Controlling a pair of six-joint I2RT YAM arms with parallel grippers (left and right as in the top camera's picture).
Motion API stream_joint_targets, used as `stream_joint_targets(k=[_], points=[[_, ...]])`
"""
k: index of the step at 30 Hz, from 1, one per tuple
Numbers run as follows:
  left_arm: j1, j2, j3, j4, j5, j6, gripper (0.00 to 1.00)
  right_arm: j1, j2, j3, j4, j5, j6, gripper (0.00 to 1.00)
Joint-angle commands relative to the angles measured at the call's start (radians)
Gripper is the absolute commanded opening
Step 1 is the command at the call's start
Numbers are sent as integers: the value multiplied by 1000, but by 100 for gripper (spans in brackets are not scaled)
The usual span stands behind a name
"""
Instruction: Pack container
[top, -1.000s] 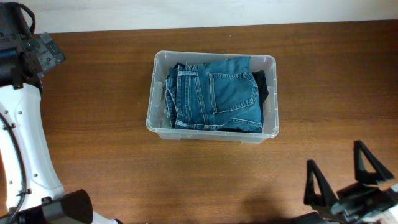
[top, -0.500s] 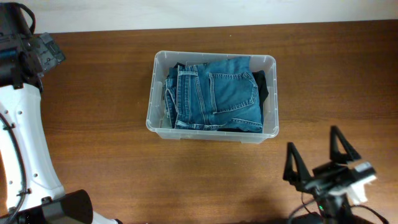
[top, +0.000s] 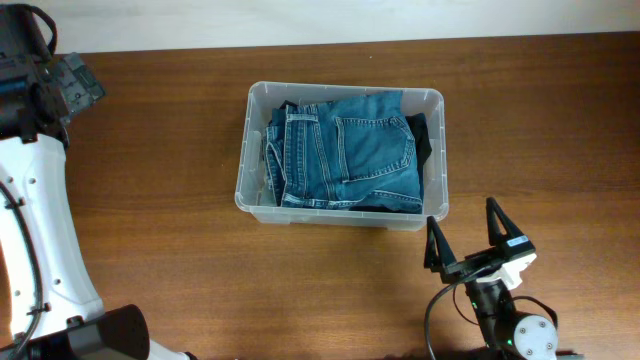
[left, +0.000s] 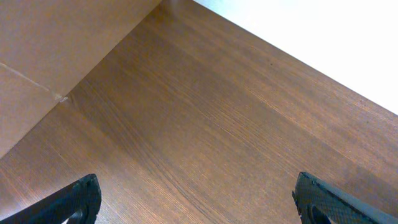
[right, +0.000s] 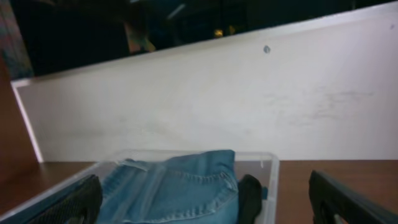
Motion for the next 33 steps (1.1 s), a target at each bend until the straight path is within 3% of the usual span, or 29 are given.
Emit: stream_joint_targets(k=[1,18,33], points=[[2,-12,2,0,-4,-10,99,-9,-11,-29,6,23,-56,99],[2,-12,2,0,-4,-10,99,-122,-11,-29,-285,-52,-100,99],[2,-12,2,0,-4,-10,99,-134,-11,-29,-283,-48,-100,98]])
